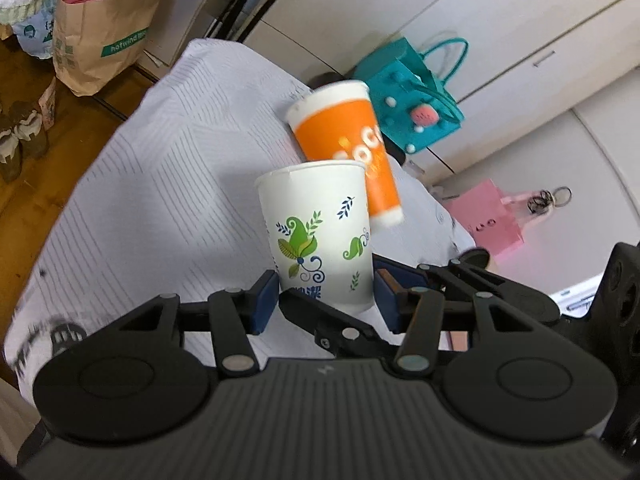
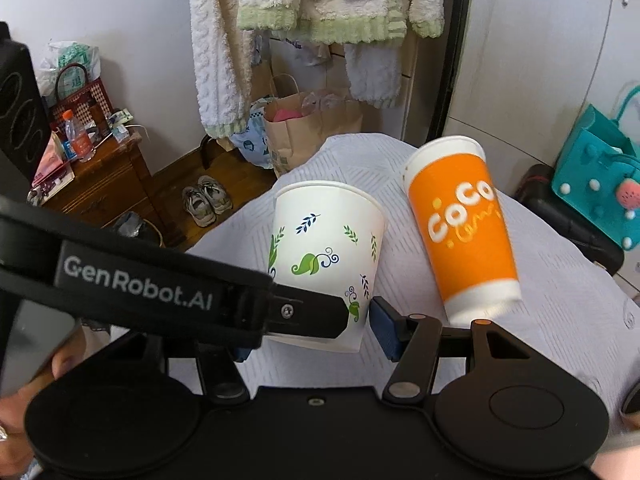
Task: Flip cup upright
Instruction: 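Close the right gripper around the white leaf-print cup, then lift the white cup with the right gripper and rotate it upright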
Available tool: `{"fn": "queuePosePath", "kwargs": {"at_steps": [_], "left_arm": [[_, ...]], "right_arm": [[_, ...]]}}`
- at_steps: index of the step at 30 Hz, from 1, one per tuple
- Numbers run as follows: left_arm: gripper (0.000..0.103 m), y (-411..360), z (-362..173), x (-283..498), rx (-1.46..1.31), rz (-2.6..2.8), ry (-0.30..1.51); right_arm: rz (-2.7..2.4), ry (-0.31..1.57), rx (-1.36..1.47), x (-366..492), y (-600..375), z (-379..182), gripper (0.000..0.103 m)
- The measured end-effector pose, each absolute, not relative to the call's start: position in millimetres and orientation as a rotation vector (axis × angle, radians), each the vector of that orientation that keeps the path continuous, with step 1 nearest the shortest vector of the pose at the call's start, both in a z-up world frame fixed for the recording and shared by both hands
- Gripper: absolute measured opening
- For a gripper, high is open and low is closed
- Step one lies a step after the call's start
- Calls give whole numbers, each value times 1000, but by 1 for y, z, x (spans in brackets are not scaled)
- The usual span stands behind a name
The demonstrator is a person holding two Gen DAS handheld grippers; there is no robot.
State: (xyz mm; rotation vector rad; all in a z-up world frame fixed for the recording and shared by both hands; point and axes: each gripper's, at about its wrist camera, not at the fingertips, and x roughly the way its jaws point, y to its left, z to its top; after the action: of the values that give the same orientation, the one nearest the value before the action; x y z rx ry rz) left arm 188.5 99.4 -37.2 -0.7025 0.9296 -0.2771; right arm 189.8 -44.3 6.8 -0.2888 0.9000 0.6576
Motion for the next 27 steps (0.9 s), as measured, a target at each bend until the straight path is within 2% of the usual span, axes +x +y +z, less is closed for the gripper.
{"fn": "queuePosePath", "kwargs": {"at_steps": [27], "left_arm": [[51,0,-40,148,-649,-489,1057]], "right_arm": [[515,988,-223,129,-144,8,63]]}}
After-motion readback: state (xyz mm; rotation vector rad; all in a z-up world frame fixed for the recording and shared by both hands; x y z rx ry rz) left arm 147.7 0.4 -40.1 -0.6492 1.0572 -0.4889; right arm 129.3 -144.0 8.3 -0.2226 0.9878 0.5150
